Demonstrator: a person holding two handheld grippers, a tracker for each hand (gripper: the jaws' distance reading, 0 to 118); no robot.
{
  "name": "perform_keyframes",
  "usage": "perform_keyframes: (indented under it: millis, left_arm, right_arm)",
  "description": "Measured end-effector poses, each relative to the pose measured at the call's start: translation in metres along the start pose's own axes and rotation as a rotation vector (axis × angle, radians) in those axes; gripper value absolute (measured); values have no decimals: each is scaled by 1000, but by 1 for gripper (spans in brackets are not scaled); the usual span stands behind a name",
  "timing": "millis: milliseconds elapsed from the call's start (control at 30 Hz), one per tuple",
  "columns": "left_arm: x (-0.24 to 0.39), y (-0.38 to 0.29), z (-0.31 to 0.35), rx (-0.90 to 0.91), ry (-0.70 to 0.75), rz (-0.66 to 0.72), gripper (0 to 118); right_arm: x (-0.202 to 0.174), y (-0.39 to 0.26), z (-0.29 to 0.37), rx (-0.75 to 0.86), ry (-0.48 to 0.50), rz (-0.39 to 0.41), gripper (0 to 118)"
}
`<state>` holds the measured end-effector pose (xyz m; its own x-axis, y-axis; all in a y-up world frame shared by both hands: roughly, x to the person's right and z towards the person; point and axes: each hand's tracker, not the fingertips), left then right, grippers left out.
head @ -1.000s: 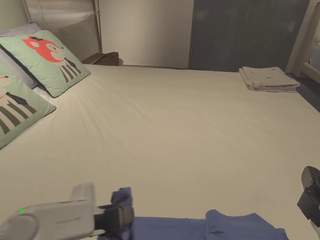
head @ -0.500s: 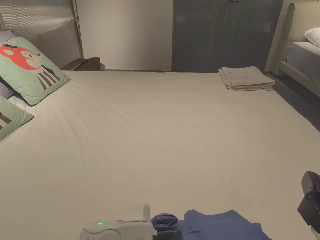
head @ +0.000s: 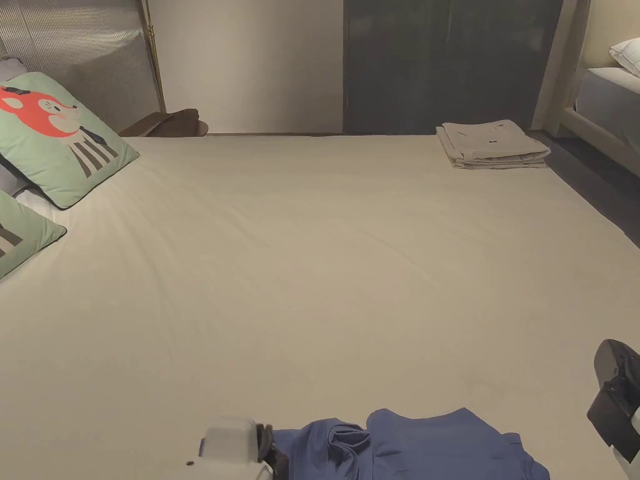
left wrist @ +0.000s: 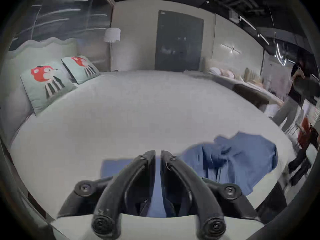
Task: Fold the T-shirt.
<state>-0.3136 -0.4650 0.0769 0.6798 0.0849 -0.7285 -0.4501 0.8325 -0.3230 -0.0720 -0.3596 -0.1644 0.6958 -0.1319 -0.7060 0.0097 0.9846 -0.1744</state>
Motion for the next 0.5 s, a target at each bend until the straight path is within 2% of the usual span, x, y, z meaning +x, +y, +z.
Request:
perform_keyframes:
  millis: [167, 267, 333, 500]
  left_arm:
    - [46, -19, -12, -52, -38, -36, 6]
    - [74, -22, -15, -81, -117, -56, 6]
    - [91, -26, -16, -67, -127, -119, 5]
    - [101, -17, -15, -58, -155, -72, 4]
  right_arm:
    - [3, 1, 4, 4, -2, 4, 0]
    - [6, 2, 6, 7, -10, 8, 0]
    - [9, 3, 8, 7, -18, 6, 0]
    - [15, 3, 11, 7, -33, 2, 0]
